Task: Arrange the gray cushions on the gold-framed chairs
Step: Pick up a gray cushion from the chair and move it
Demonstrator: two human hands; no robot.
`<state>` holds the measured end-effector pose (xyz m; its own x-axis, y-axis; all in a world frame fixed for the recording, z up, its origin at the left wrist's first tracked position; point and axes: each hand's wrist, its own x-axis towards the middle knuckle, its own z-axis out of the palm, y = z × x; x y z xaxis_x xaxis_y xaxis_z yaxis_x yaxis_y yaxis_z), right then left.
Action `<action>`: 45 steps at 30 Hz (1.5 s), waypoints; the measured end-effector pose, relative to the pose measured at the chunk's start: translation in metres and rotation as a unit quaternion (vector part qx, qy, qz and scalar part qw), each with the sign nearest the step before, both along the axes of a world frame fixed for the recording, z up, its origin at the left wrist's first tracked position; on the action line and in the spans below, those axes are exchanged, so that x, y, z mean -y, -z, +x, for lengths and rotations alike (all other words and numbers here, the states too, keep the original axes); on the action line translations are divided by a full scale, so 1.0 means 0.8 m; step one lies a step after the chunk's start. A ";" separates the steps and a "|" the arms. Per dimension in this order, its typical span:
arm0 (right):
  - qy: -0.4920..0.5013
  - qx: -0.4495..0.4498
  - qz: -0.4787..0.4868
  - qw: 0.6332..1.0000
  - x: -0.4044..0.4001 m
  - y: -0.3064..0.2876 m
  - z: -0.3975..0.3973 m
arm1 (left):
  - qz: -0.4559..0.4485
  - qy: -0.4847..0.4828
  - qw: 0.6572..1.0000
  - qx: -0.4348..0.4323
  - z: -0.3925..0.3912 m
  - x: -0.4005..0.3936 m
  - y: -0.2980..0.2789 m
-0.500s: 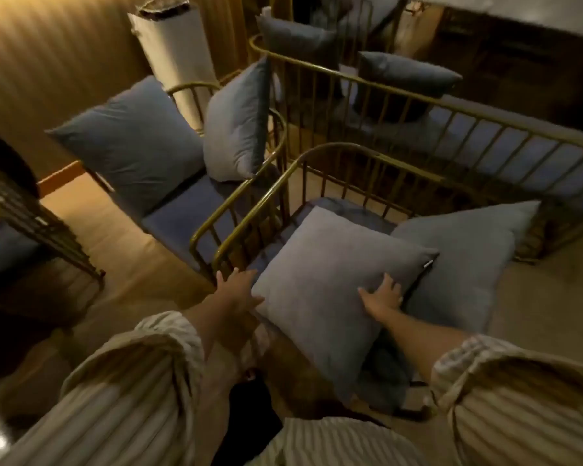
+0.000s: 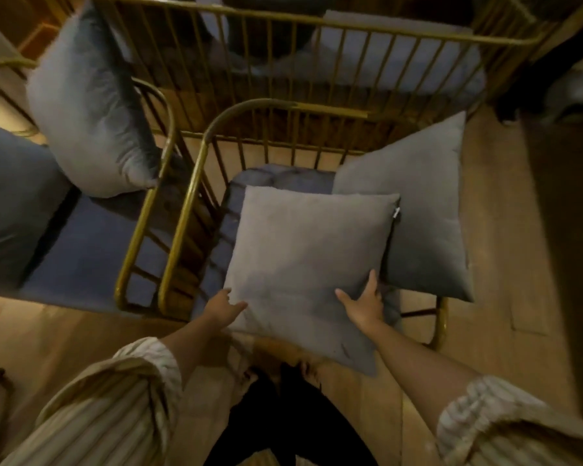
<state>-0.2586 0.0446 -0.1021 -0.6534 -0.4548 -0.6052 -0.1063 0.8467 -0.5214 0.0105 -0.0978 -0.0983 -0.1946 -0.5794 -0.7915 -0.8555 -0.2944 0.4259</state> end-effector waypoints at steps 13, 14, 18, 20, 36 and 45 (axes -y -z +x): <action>0.123 0.040 -0.141 0.982 0.021 0.038 -0.024 | -0.010 -0.183 0.982 -0.039 -0.048 0.115 0.169; 0.126 0.032 -0.145 0.981 0.019 0.045 -0.025 | -0.002 -0.203 0.978 -0.049 -0.062 0.124 0.152; 0.139 0.034 -0.157 0.977 0.011 0.064 -0.028 | 0.028 -0.295 0.952 -0.072 -0.090 0.147 0.125; 0.145 0.064 -0.168 0.973 0.010 0.056 -0.032 | 0.048 -0.333 0.936 -0.101 -0.087 0.146 0.119; 0.054 0.159 -0.221 0.961 0.074 -0.127 -0.041 | -0.117 -0.372 0.914 -0.111 -0.016 0.132 -0.121; -0.086 0.145 -0.290 0.942 0.203 -0.202 0.013 | -0.227 -0.488 0.824 -0.175 0.092 0.148 -0.219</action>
<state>-0.2478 -0.1181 0.0596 -0.3848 -0.8478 -0.3649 0.0025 0.3943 -0.9190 0.0841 -0.2160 0.0766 0.3688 -0.8162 -0.4448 -0.1062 -0.5124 0.8522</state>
